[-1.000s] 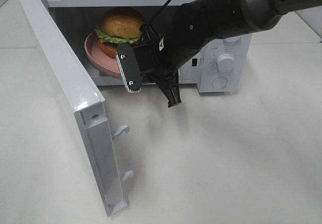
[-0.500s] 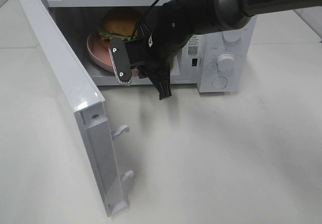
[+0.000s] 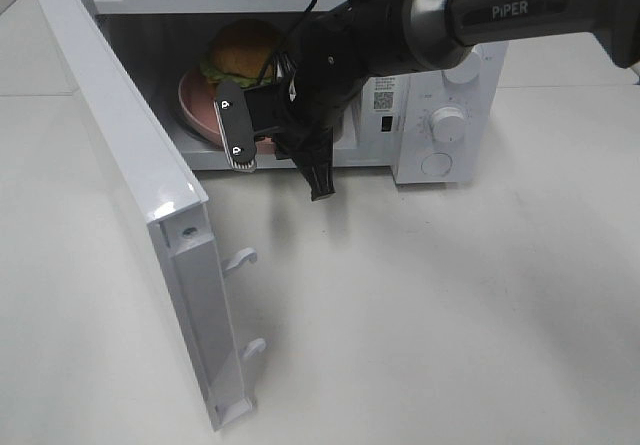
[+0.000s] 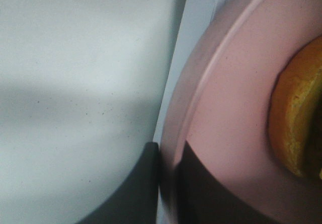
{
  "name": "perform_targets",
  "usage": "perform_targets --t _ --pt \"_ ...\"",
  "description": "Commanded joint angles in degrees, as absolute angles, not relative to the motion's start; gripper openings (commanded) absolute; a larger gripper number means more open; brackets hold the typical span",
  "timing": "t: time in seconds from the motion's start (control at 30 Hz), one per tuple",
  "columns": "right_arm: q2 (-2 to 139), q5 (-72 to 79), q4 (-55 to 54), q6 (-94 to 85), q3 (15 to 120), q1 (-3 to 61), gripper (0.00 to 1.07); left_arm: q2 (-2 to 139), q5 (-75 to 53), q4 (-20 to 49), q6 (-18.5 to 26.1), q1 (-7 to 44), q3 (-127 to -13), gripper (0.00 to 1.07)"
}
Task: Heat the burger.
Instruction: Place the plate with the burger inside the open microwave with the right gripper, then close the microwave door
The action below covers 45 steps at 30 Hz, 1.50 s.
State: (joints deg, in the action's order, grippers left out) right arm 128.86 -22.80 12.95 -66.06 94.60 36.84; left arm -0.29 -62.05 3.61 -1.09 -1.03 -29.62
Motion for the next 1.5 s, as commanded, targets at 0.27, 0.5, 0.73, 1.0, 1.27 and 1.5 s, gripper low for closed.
perform_targets --t 0.27,0.5,0.73,1.0,1.27,1.5 --pt "128.4 -20.5 13.9 -65.8 95.9 36.7 0.19 -1.3 -61.2 3.7 -1.2 -1.1 -29.6 1.00" --pt "128.1 -21.8 13.9 -63.9 95.7 36.7 0.49 -1.3 -61.2 3.7 -1.2 -1.1 -29.6 1.00" --pt "126.7 -22.0 13.9 -59.6 94.9 36.7 0.55 -1.3 -61.2 3.7 -1.2 -1.1 -29.6 1.00" --pt "123.5 -21.0 13.9 -59.2 90.0 36.7 0.58 -1.3 -61.2 3.7 -1.2 -1.1 -29.6 1.00" --pt "118.0 -19.7 13.7 -58.8 82.2 36.8 0.73 -1.3 -61.2 3.7 -1.2 -1.1 -29.6 1.00" --pt "112.1 -17.4 13.2 -57.5 74.0 36.7 0.76 -1.3 -61.2 3.7 -1.2 -1.1 -29.6 1.00"
